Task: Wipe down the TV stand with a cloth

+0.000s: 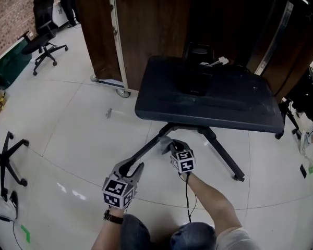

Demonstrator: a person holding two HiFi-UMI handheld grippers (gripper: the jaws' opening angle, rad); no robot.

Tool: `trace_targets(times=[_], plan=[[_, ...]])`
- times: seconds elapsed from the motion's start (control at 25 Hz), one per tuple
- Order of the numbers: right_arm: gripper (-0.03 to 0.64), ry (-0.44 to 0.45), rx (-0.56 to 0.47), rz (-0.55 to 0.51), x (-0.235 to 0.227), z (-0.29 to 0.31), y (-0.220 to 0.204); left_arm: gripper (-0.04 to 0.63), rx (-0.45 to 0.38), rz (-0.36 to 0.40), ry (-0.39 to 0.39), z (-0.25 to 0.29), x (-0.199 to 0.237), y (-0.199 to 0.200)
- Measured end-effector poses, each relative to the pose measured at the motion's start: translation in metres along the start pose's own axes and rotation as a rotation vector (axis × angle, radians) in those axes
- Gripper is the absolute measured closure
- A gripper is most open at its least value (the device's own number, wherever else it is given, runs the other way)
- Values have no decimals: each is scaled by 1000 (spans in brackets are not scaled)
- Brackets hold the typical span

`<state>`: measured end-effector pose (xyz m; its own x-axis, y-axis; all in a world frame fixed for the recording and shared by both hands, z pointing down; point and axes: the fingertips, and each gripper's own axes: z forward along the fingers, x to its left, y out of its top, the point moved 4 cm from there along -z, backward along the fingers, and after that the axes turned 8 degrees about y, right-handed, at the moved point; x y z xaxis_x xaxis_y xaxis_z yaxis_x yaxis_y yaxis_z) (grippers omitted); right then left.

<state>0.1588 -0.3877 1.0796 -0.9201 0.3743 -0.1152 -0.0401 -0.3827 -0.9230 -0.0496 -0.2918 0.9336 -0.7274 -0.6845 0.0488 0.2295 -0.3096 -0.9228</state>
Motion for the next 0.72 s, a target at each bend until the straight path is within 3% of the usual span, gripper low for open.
trace_targets(times=[0.08, 0.2, 0.28, 0.4, 0.48, 0.56, 0.64, 0.72], plan=[[609, -238, 40, 53, -98, -51, -16, 440, -2, 25, -60, 15, -24, 5], [609, -479, 173, 85, -199, -135, -63, 440, 11, 49, -87, 33, -45, 3], [609, -589, 263, 115, -236, -201, -101, 440, 26, 58, -111, 44, -55, -2], [609, -708, 380, 176, -248, -307, -164, 440, 42, 57, -135, 55, -65, -6], [609, -759, 393, 240, -239, -370, -193, 440, 39, 50, -137, 63, -71, -2], [609, -748, 341, 276, -214, -409, -194, 440, 16, 24, -170, 66, -83, 8], [609, -703, 244, 282, -183, -422, -158, 413, -50, -28, -238, 58, -103, 35], [609, -640, 139, 257, -157, -420, -87, 413, -94, -40, -281, 39, -127, 79]])
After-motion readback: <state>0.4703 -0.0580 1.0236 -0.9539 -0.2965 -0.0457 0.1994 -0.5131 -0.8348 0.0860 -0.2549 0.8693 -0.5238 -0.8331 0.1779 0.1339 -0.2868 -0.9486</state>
